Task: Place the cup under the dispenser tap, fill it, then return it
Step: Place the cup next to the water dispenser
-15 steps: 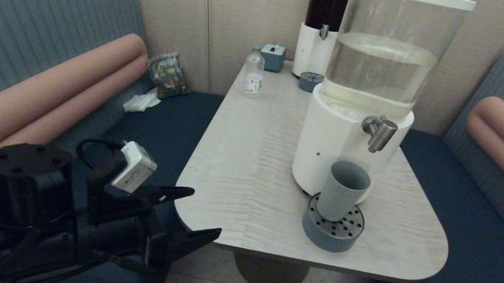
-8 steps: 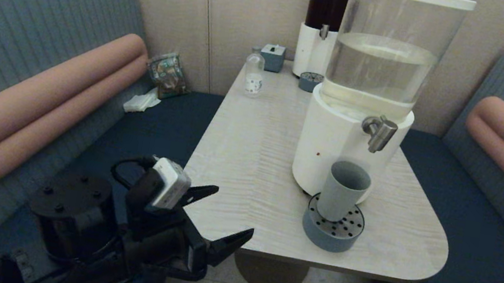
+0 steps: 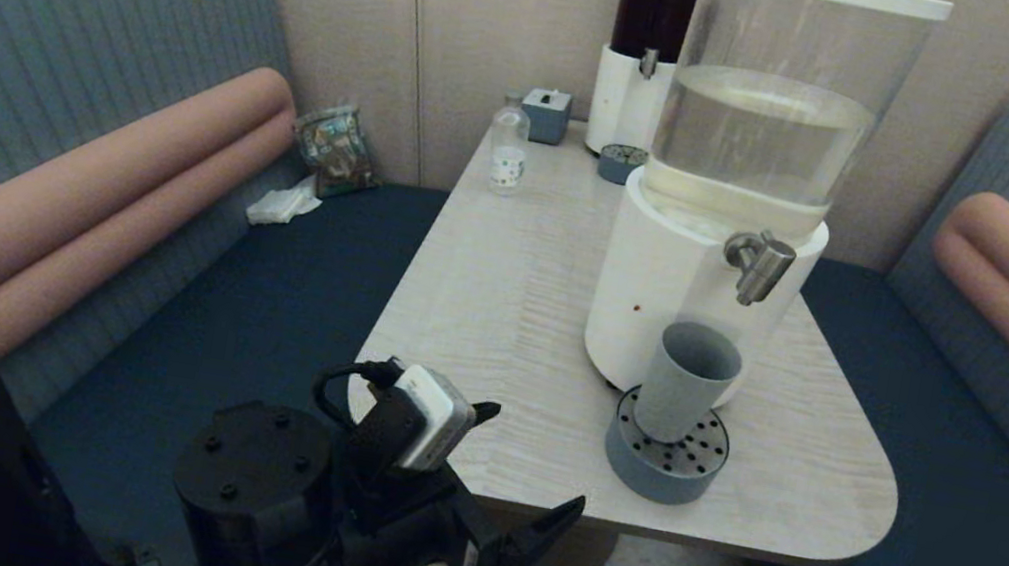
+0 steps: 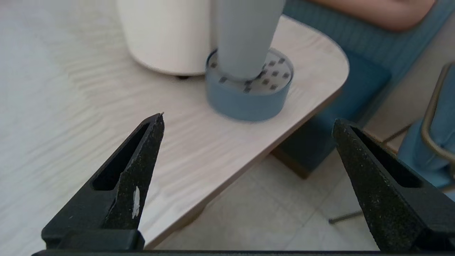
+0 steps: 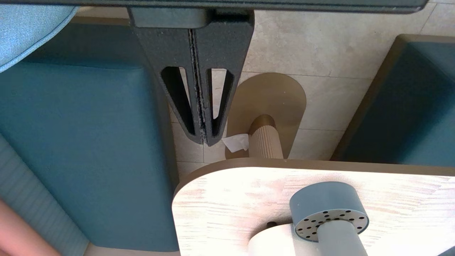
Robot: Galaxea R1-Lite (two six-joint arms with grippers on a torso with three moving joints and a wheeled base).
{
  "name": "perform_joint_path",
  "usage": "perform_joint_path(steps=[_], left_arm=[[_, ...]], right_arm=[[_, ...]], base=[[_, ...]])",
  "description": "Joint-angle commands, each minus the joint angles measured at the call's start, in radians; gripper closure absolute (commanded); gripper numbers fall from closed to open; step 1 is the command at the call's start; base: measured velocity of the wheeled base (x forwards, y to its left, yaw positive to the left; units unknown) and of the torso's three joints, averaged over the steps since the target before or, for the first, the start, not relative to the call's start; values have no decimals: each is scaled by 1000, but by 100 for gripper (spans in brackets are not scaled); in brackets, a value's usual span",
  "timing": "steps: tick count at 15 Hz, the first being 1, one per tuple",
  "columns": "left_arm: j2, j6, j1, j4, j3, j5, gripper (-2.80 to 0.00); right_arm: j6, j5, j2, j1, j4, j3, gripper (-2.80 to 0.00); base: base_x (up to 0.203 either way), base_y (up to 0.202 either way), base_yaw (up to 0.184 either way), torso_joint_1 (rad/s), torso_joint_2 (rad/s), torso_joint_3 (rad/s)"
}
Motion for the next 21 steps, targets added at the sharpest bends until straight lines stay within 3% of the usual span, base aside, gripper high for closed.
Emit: perform_joint_path(steps=[1, 10, 21], left_arm=[[0, 1, -28, -7, -12, 11, -280], [-11, 12, -254, -7, -14, 172, -280], [80, 20, -305, -7, -88, 202, -280]], right_arm=[[0, 0, 2, 0, 0, 0, 0], [0, 0, 2, 0, 0, 0, 0], [0, 0, 2, 0, 0, 0, 0]], base=[[0, 0, 0, 0, 0, 0], [0, 0, 0, 0, 0, 0], [0, 0, 0, 0, 0, 0]])
